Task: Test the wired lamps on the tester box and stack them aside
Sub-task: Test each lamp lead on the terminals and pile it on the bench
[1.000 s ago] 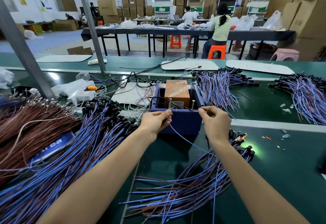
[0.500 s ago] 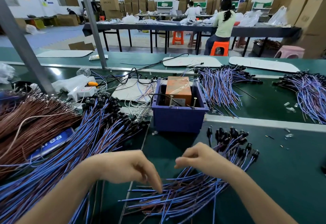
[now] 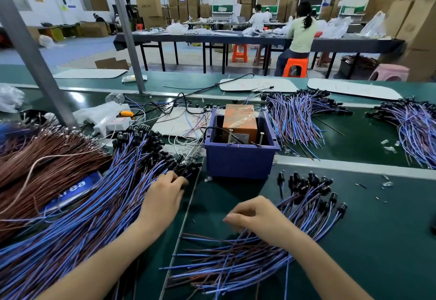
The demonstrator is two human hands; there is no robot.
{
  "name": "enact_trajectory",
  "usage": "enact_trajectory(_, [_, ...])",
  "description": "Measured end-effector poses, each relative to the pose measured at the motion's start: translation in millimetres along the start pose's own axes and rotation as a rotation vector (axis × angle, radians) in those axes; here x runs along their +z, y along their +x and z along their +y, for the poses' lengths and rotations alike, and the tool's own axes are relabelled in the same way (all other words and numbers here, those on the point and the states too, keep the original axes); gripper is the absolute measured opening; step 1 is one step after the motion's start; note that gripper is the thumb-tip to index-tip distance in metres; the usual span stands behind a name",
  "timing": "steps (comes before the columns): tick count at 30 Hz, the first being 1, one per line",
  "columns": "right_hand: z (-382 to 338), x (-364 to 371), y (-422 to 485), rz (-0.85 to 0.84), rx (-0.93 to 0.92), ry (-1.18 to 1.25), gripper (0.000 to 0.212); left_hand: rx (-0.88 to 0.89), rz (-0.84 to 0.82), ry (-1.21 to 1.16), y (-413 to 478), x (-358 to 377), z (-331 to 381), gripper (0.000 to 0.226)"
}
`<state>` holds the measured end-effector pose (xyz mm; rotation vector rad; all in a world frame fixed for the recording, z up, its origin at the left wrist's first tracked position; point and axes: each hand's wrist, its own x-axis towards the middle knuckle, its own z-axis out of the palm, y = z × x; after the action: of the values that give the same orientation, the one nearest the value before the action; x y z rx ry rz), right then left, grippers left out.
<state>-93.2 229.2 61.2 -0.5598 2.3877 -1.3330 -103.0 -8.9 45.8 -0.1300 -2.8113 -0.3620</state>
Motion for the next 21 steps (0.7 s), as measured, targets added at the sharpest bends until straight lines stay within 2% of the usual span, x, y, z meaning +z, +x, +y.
enact_trajectory(2, [-6,1,4,0.07,-0.005,0.16,0.011,0.079,0.128,-0.321,-4,-14,21,0.024])
enact_trajectory(4, [-18,7,13,0.119,-0.039,0.319,0.016,0.147,0.204,-0.498,-5,-25,48,0.029])
enact_trajectory(8, [-39,24,26,0.139,-0.076,0.804,0.019,0.015,0.227,-0.803,-4,-31,88,0.023])
enact_trajectory(10, [-41,25,26,0.189,-0.057,0.962,0.015,-0.039,0.204,-0.852,-4,-32,92,0.02])
enact_trajectory(12, [-38,17,24,0.291,0.007,1.048,0.012,-0.019,0.129,-0.792,-8,-28,89,0.024])
enact_trajectory(14, [-32,0,21,0.428,0.054,1.074,0.014,-0.046,-0.039,-0.79,-16,-24,82,0.027])
enact_trajectory(16, [-20,-27,16,0.572,0.086,1.053,0.015,-0.079,-0.17,-0.766,-25,-21,70,0.017])
enact_trajectory(19, [4,-76,2,0.762,0.184,0.926,0.015,-0.075,-0.217,-0.668,-35,-23,45,0.016])
enact_trajectory(21, [23,-103,-6,0.835,0.268,0.718,0.016,-0.097,-0.235,-0.664,-36,-31,31,0.015])
